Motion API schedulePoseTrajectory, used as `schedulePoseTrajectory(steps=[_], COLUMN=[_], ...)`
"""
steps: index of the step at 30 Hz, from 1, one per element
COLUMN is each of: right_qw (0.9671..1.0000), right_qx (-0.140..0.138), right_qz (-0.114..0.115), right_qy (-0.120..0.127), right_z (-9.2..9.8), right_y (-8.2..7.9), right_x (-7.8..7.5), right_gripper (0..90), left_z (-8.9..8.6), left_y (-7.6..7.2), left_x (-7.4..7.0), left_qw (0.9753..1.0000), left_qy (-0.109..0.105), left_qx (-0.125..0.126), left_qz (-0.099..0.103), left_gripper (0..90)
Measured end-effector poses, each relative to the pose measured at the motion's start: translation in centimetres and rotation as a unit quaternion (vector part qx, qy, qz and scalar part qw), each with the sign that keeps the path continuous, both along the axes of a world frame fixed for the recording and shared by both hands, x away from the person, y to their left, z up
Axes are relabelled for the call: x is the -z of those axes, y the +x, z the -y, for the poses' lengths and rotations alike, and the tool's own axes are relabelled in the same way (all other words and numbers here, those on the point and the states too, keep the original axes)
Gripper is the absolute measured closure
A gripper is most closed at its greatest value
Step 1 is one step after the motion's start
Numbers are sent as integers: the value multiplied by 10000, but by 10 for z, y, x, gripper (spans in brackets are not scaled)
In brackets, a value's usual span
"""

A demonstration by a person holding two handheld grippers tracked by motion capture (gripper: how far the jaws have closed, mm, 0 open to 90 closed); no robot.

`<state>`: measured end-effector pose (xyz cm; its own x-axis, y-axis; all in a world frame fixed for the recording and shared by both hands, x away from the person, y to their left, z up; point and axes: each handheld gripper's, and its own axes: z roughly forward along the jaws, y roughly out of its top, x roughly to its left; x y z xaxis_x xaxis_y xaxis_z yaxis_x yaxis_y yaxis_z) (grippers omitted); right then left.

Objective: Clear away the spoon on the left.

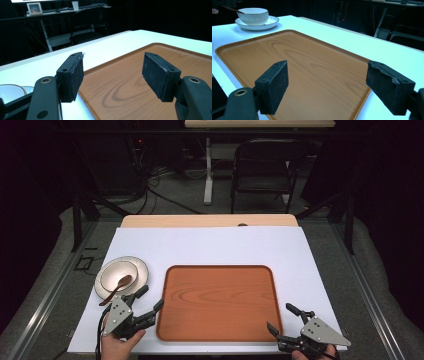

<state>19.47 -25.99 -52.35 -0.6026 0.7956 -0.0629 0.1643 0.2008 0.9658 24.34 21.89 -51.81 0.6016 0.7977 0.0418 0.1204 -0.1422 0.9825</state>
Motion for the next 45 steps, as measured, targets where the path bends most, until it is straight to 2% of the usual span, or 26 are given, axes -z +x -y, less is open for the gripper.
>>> schedulePoseTrajectory(steps=[6,8,16,17,22,26,29,31,32,34,36,37,39,45], right_qw=[10000,10000,10000,10000,10000,10000,10000,10000,10000,9999,9999,9999,9999,9999], right_qx=[-13,-35,-42,-34,-54,-44,-63,-71,-77,-88,-96,-96,-107,-131], right_qz=[-3,14,19,15,-8,3,17,20,19,27,39,39,55,61], right_qy=[-31,-18,-32,-33,-50,-36,-44,-42,-37,-42,-27,-27,0,6], right_z=[1,0,0,0,0,0,-1,-1,-1,-1,-1,-1,-1,-1], right_y=[-1,-1,-1,-1,-1,-1,-1,-1,-1,0,0,0,0,0], right_x=[0,-1,0,0,0,0,0,0,0,0,-1,-1,-1,-1], right_gripper=[188,190,190,190,190,190,190,190,190,190,190,190,189,189], left_z=[-3,-6,-9,-10,-10,-13,-16,-16,-17,-17,-17,-17,-17,-16], left_y=[0,1,2,3,3,2,0,0,0,-1,-2,-2,-3,-5], left_x=[0,0,1,1,1,0,-2,-2,-3,-4,-5,-5,-6,-9], left_qw=[9999,9994,9985,9980,9981,9972,9952,9948,9937,9927,9908,9908,9891,9868], left_qy=[-73,-206,-328,-365,-230,-148,-126,-100,-69,22,64,64,103,273], left_qx=[-40,13,-7,25,-88,-217,-327,-345,-383,-446,-482,-482,-503,-631], left_qz=[-103,-282,-439,-516,-562,-702,-915,-958,-1055,-1117,-1265,-1265,-1382,-1468], left_gripper=[336,340,351,358,400,474,539,578,578,647,674,692,710,813])
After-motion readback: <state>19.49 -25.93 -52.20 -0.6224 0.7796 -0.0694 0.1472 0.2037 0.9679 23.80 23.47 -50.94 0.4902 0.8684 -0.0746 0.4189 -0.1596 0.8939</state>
